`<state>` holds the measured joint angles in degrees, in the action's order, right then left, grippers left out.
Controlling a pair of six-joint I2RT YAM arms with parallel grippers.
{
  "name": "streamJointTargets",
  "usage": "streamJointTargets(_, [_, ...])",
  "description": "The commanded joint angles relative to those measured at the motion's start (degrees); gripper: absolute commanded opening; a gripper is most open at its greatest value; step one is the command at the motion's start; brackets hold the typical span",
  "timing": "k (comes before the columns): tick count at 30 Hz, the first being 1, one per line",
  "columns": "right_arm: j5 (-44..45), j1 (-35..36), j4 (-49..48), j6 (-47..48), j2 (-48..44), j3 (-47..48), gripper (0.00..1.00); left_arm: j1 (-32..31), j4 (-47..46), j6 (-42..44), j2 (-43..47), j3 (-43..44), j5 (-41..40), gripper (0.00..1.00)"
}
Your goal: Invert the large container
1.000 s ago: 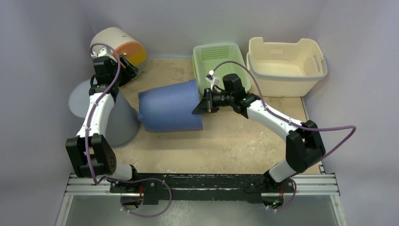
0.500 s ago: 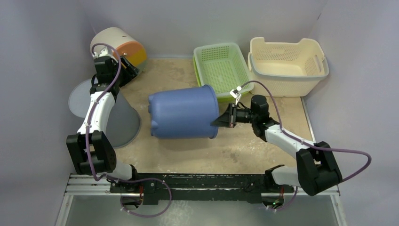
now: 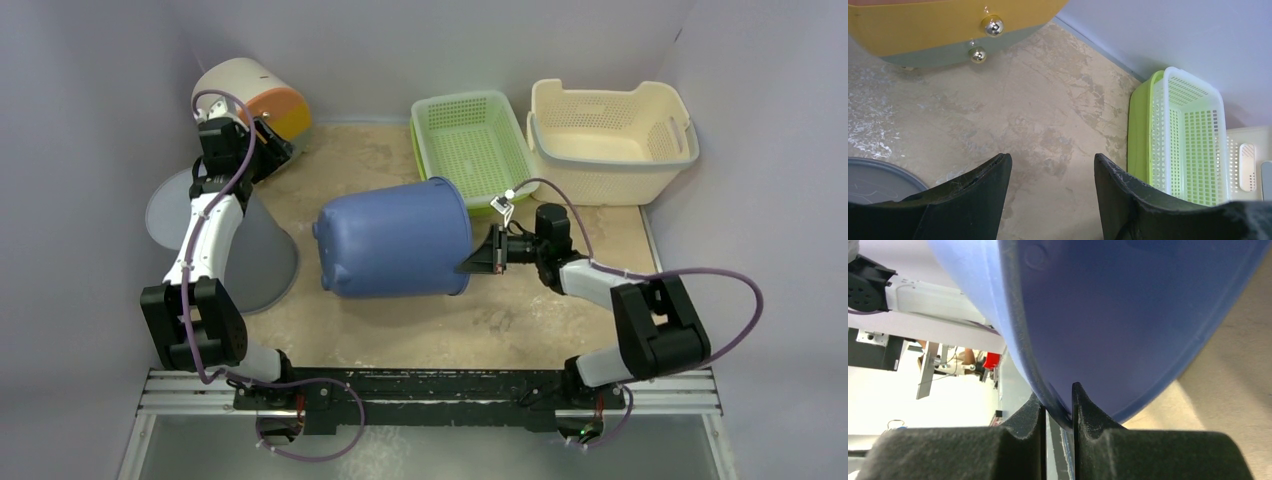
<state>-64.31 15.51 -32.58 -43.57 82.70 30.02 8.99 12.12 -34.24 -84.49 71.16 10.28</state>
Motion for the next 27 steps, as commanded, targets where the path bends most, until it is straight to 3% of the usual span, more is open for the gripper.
streamJointTargets(1, [17.8, -1.7, 19.7, 1.5, 12.2, -6.7, 0.09, 0.5, -0.9, 1.6, 0.7, 2.9, 0.6, 0.61])
streamJointTargets(7, [6.9, -2.5, 1.4, -5.9, 13.5, -6.5, 0.08, 0.5, -0.2, 2.0, 1.1, 3.0, 0.2, 0.61])
streamJointTargets(13, [1.0, -1.5, 13.7, -0.4, 9.9, 5.8, 0.02, 0.5, -0.1, 2.0, 1.3, 3.5, -0.1, 0.61])
streamJointTargets(18, [-3.2, 5.1, 10.1, -6.6, 8.2, 12.3, 0.00, 0.5, -0.5, 1.7, 1.3, 3.6, -0.4, 0.61])
streamJointTargets(21, [-5.3, 9.2, -6.8, -20.3, 8.0, 11.9, 0.00, 0.4, -0.8, 1.5, 1.3, 3.6, -0.5, 0.61])
streamJointTargets(24, [-6.0, 10.8, -37.8, -39.5, 10.3, 8.2, 0.00, 0.5, -0.8, 1.3, 1.3, 3.6, -0.6, 0.61])
streamJointTargets(27, [-2.7, 11.3, -75.0, -62.9, 18.3, 5.0, 0.01, 0.4, -0.8, 1.3, 1.5, 3.6, -0.8, 0.61])
